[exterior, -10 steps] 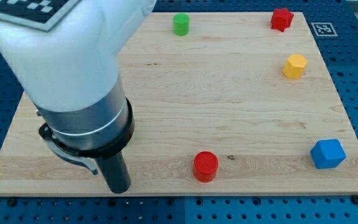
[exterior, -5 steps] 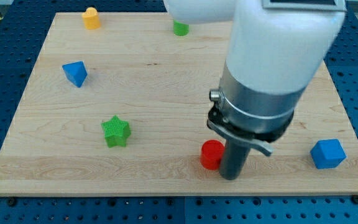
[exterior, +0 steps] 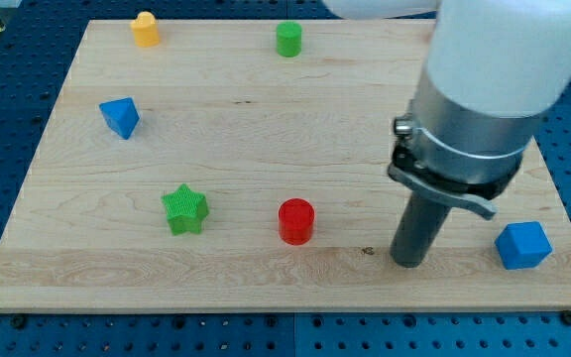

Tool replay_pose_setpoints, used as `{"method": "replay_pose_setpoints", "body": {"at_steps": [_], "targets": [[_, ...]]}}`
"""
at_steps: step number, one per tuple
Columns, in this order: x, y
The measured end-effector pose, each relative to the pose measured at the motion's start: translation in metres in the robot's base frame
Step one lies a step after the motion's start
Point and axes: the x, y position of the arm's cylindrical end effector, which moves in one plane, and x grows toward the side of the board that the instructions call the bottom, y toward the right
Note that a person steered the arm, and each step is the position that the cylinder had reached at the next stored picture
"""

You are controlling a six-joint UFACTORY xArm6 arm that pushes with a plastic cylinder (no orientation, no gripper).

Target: Slide the red circle towards the green star

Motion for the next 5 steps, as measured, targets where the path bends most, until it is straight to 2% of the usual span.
{"method": "replay_pose_setpoints", "body": {"at_steps": [1,5], "targets": [[-0.009,-0.005],[-0.026,-0.109]]}}
